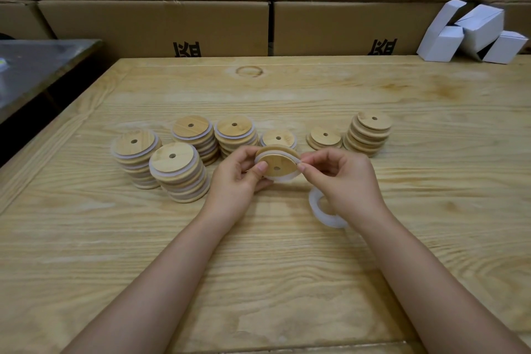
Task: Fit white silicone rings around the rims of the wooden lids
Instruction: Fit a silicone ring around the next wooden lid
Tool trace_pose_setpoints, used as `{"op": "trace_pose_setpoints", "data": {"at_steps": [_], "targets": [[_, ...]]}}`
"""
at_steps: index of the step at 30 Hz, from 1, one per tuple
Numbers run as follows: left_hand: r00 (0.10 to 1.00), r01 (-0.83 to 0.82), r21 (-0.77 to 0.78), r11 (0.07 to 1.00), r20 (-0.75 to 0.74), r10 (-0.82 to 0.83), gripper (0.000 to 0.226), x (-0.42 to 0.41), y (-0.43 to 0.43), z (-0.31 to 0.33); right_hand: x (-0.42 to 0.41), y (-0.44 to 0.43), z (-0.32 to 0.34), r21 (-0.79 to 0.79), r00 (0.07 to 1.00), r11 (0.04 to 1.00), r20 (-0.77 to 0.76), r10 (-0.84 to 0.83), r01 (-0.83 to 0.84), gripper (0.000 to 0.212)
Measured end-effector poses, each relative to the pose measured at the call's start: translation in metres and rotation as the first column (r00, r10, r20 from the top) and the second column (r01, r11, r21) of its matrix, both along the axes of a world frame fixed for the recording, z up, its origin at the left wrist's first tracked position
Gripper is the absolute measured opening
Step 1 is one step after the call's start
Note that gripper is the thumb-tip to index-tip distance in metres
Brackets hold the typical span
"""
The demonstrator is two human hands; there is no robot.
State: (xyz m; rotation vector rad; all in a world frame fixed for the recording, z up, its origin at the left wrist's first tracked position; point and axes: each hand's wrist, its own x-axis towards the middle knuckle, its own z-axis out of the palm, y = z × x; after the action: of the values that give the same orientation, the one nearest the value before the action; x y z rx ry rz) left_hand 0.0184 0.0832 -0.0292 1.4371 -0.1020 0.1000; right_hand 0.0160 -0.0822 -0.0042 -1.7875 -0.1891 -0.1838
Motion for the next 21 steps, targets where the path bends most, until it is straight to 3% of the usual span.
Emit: {"op": "trace_pose_setpoints", "data": {"at_steps": [8,11,15,18,21], "targets": [[0.998,0.066,-0.021,0.998,-0.007,-0.067,0.014,-0.002,0.002,0.004,-0.005,0.006,-0.006,-0.031,0.997,0.999,0.071,-0.032,0.035,0.017],[0.992,0.114,0.094,0.989,0.043,-0.118,0.011,-0.005,0.002,0.003,-0.005,0.007,-0.006,-0.071,0.987,0.993,0.135,-0.085,0.095,0.018],[0.988,0.108,0.238,0.965,0.081,-0.131,0.021,-0.009,-0.002,0.001,-0.008,0.009,-0.008,-0.201,0.976,0.977,0.217,-0.029,0.073,0.015],[0.992,0.085,0.217,0.972,0.068,-0.102,0.025,-0.009,-0.004,0.001,-0.009,0.011,-0.010,-0.251,0.965,0.962,0.261,-0.036,0.104,0.008],[0.995,0.064,0.144,0.988,0.062,-0.074,0.012,-0.008,-0.005,0.000,-0.009,0.011,-0.009,-0.258,0.955,0.954,0.289,-0.071,0.149,0.008]]}}
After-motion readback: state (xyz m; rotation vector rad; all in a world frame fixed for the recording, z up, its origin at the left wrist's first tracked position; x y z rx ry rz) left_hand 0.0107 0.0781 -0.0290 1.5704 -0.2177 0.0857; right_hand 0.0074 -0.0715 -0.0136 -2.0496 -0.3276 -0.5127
